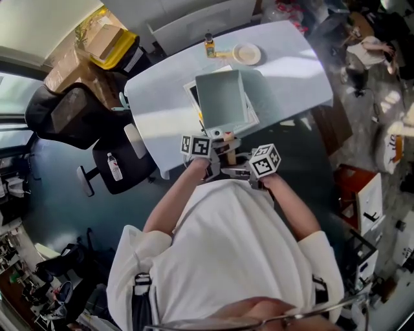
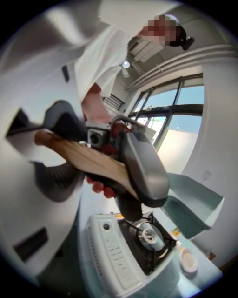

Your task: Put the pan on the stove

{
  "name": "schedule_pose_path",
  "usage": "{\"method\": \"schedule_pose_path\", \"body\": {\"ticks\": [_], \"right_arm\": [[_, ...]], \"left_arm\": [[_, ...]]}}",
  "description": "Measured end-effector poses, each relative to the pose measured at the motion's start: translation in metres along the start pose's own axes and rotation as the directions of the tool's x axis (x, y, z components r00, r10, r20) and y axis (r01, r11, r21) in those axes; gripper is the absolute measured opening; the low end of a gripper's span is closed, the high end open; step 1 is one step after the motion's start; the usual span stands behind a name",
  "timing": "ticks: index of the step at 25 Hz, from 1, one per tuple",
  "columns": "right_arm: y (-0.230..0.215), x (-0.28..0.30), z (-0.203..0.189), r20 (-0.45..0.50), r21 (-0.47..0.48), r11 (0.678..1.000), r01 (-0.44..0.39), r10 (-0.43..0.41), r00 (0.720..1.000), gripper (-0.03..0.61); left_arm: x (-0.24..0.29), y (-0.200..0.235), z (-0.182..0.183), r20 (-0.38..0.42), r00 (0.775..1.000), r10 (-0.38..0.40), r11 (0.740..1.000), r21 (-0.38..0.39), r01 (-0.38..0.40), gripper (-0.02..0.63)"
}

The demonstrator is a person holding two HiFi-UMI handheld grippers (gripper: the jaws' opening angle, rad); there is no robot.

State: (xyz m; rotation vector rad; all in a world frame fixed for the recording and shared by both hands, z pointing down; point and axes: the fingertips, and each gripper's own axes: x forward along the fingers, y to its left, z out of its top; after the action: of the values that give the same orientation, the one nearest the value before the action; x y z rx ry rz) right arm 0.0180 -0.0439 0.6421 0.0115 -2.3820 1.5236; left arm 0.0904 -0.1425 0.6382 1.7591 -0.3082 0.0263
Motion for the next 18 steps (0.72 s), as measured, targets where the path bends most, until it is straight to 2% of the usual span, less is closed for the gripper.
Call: {"method": "schedule_pose_path", "body": {"ticks": [7, 18], "right_arm": [[-0.018, -0.022, 0.000, -0.091, -0.004, 0.999, -0.042, 0.041, 0.995, 0.149], [-0.055, -0.036, -0.002, -0.204, 0.000, 0.997, -0.077, 0.075, 0.976, 0.147]], "left_arm": [[0.018, 0.013, 0.013, 0.089, 0.996, 0.022, 0.999, -0.042, -0.019, 0.169], [0.038, 0.044, 0.027, 0.180, 0.982, 0.061, 0.996, -0.075, -0.048, 0.170]]}}
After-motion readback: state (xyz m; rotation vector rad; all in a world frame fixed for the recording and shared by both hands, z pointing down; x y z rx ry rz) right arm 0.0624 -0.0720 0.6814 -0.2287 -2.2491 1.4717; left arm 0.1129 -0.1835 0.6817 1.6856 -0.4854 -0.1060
